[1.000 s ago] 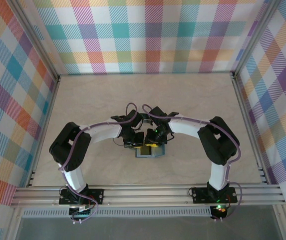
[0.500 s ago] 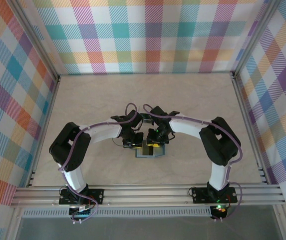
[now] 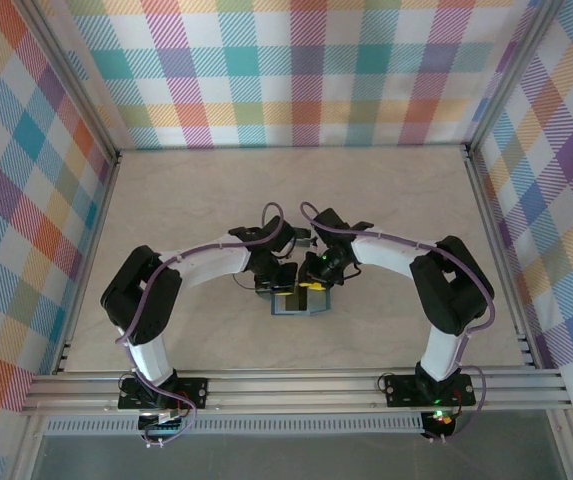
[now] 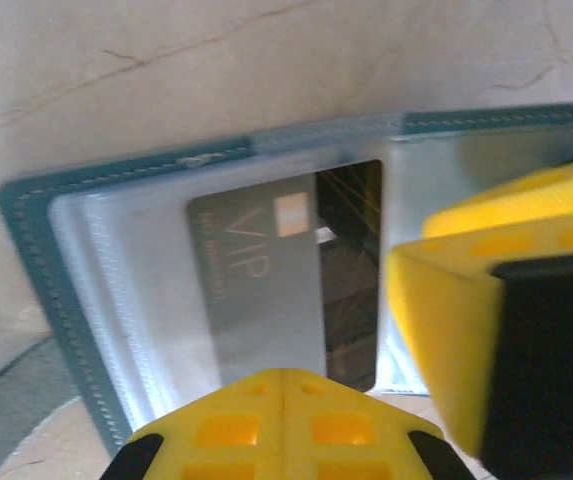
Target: Take the credit cards out of the card holder
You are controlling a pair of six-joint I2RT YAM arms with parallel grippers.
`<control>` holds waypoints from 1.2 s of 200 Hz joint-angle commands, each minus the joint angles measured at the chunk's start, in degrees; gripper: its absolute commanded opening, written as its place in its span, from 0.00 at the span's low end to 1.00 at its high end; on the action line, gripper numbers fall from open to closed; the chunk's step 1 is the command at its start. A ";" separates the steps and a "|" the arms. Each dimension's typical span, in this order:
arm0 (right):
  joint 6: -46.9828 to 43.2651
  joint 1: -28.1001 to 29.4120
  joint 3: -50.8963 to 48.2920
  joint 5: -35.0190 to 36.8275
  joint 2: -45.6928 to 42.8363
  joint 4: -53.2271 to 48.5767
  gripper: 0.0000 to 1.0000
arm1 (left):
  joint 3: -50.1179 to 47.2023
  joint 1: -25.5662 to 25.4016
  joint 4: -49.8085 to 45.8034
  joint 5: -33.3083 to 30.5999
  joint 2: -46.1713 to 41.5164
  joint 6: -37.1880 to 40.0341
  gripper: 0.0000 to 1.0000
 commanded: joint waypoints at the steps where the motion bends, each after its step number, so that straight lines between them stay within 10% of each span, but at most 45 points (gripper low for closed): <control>1: -0.31 -0.35 -1.25 -2.50 0.02 1.62 0.29 | 1.25 -0.95 -2.91 0.47 2.31 0.96 0.00; 115: -0.85 -2.08 -6.99 -7.70 1.65 9.46 0.27 | -1.30 -1.03 -4.03 -4.45 6.19 1.96 0.00; 240: 5.67 -6.91 -20.65 -24.94 1.10 39.84 0.19 | -0.71 -1.62 -4.69 -4.46 7.07 1.94 0.00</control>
